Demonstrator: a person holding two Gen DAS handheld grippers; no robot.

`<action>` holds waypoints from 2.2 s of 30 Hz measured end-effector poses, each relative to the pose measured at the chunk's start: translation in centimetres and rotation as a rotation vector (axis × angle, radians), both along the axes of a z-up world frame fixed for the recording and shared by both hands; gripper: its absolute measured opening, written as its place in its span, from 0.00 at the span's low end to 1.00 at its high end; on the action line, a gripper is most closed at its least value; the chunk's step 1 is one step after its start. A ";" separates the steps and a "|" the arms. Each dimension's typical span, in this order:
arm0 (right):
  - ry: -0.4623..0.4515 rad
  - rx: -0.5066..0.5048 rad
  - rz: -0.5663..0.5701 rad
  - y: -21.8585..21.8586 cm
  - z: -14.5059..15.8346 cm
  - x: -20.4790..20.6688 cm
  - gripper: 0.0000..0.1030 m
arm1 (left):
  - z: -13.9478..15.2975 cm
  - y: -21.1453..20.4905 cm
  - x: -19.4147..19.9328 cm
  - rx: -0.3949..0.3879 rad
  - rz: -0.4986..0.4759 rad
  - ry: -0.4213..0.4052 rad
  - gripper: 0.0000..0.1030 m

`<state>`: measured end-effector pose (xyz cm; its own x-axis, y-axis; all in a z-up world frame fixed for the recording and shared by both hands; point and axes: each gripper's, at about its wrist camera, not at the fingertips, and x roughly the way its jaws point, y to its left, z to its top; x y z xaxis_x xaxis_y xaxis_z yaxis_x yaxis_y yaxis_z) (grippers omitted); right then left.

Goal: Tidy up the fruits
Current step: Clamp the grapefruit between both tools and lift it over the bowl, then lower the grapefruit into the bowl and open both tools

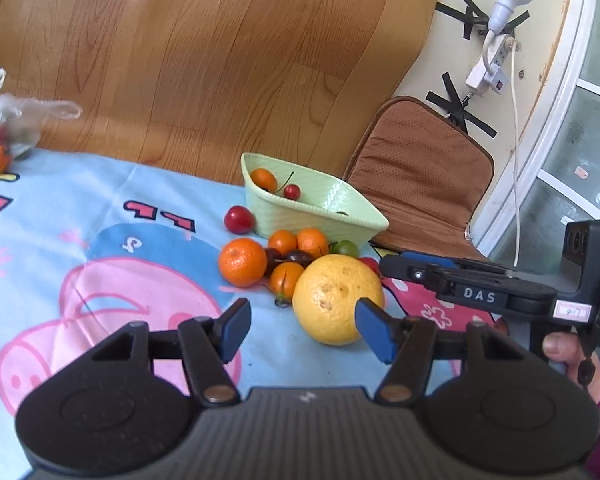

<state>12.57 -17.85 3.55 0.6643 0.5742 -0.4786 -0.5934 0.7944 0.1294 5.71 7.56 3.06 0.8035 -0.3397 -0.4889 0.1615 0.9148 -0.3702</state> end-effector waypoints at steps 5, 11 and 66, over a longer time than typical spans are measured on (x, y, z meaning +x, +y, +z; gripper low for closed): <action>0.215 0.189 0.010 -1.2 -1.0 1.8 0.38 | -0.8 -0.6 1.2 -0.086 -0.029 0.034 0.74; 0.404 0.411 0.010 -3.0 -1.5 1.8 0.39 | -0.9 -1.3 1.8 -0.117 -0.062 0.016 0.75; 0.130 0.075 0.099 1.2 -1.5 -3.4 0.42 | -1.2 0.8 -1.1 0.099 0.141 0.043 0.67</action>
<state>9.21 -16.64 2.06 0.5383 0.6708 -0.5101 -0.6425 0.7184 0.2666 4.65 8.40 1.82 0.8175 -0.1731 -0.5492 0.0146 0.9597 -0.2806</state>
